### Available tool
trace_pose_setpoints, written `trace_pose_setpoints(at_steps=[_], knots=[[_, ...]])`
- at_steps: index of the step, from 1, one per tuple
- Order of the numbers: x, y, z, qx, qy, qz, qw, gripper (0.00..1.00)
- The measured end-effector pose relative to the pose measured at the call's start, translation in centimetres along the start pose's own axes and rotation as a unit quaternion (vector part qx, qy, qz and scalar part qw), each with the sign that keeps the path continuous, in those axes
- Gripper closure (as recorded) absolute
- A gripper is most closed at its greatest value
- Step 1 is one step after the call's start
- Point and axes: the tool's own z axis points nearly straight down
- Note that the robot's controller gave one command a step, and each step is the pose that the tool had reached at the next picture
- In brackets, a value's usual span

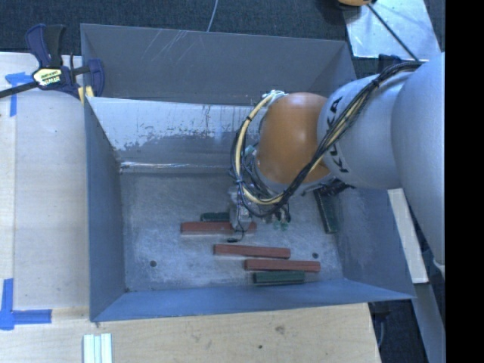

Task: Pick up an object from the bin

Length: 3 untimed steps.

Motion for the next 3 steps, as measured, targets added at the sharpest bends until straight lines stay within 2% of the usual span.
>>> trace_pose_setpoints(at_steps=[1,2,3], knots=[[0.06,0.01,0.13,0.000,0.0011,0.000,1.0000,0.00],[0.03,0.07,0.07,-0.001,0.0004,0.000,1.0000,1.00],[0.02,0.08,0.06,-0.001,0.0003,0.000,1.0000,1.00]])
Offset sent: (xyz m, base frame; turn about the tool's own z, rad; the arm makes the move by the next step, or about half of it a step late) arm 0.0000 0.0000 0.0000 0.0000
